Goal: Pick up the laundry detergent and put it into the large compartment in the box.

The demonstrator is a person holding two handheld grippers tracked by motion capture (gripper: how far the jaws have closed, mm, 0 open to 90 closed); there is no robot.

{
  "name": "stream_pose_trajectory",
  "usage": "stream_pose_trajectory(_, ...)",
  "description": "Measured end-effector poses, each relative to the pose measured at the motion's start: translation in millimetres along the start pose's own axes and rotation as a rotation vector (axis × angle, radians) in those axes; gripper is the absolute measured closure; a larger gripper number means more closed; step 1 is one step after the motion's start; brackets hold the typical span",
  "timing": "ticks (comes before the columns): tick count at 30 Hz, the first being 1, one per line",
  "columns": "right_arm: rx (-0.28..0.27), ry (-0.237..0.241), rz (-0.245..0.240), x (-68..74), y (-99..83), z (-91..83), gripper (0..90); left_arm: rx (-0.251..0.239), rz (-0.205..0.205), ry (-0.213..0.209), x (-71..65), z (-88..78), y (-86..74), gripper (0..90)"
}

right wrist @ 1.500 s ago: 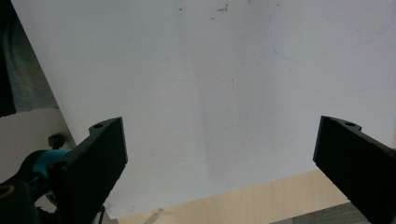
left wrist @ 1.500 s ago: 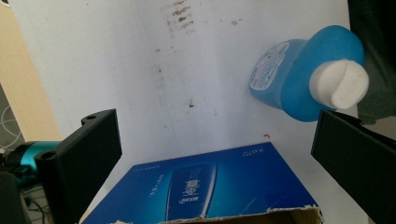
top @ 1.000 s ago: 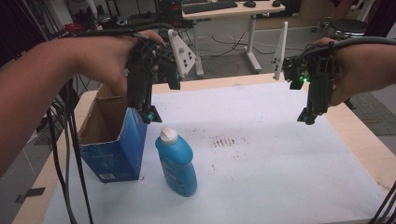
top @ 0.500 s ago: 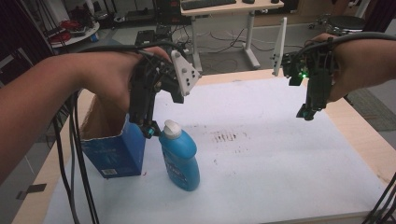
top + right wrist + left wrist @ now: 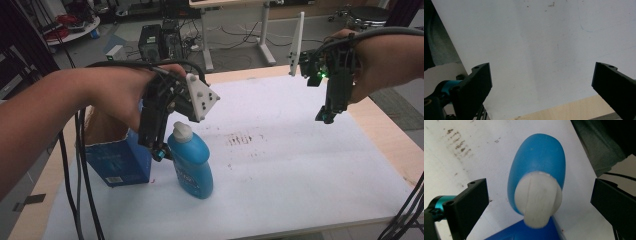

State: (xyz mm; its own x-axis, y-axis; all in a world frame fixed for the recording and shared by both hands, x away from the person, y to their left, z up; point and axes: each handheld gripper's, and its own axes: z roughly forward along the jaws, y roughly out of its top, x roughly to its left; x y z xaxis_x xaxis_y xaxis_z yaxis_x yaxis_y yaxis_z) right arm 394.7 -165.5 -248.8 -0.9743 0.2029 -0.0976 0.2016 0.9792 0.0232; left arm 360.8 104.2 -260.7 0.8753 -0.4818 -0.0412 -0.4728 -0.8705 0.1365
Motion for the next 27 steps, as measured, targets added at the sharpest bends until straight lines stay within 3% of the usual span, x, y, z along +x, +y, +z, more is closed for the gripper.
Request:
stream_pose_trajectory(13,0.01,0.001,-0.002,0.3,3.3,1.5,1.9,0.029,0.029,-0.005,2.1,20.4,4.9,1.7)
stream_pose_trajectory(19,0.009,-0.001,-0.006,0.4,3.9,1.7,1.9,0.054,0.028,-0.016,4.7,32.5,4.4,1.7)
stream_pose_trajectory(20,0.009,-0.003,-0.004,0.2,3.5,1.7,1.9,0.07,0.043,-0.014,6.1,33.5,4.6,1.7)
stream_pose_trajectory(21,0.008,-0.003,-0.007,-0.4,3.0,1.9,1.9,0.064,0.031,-0.011,5.2,35.6,4.3,1.7)
stream_pose_trajectory(24,0.008,-0.003,-0.004,-0.9,1.6,2.2,1.9,0.064,0.022,-0.008,6.0,36.8,3.7,2.1)
stream_pose_trajectory(27,0.011,-0.003,-0.001,-1.4,0.7,2.6,1.9,0.075,0.042,0.001,7.0,36.4,4.4,3.6)
